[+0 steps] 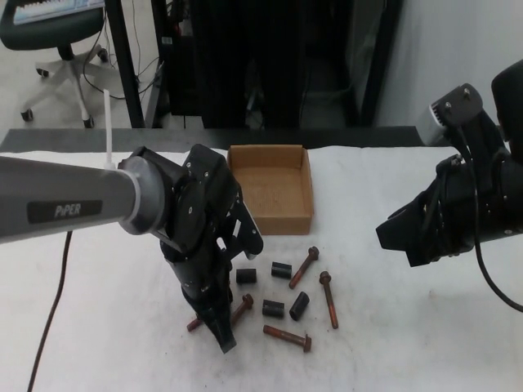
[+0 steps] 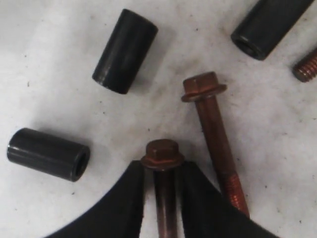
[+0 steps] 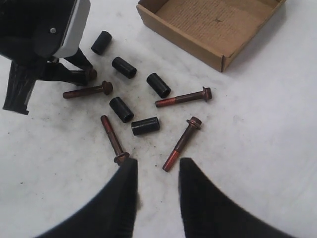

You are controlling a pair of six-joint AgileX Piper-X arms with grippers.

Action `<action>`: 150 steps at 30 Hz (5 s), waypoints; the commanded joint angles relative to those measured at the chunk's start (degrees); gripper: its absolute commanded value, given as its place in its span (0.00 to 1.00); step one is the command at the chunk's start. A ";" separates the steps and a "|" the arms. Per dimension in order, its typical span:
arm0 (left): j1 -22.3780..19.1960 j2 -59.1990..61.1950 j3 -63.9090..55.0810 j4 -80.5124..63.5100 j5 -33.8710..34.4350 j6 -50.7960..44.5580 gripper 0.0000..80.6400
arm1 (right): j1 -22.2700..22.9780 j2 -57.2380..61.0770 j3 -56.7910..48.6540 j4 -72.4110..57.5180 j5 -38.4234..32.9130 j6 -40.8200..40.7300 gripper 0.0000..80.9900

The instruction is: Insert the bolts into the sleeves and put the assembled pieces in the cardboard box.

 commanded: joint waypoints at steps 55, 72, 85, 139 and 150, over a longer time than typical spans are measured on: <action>20.94 -53.06 36.87 -49.23 26.17 -40.56 0.00 | 17.55 26.34 -23.72 -4.69 5.87 14.45 0.08; 31.98 -57.73 36.75 -45.71 23.26 -38.47 0.00 | 26.09 51.58 -50.13 8.74 10.11 24.44 0.38; 31.98 -61.82 36.75 -36.94 22.81 -33.93 0.00 | 29.60 56.32 -50.42 14.75 20.36 26.13 0.38; 31.98 -62.28 36.75 -32.87 18.47 -27.48 0.00 | 27.94 69.75 -65.21 21.43 25.22 16.75 0.37; 31.98 -62.28 36.75 -32.87 18.47 -27.48 0.00 | 27.94 69.75 -65.21 19.36 25.22 16.64 0.37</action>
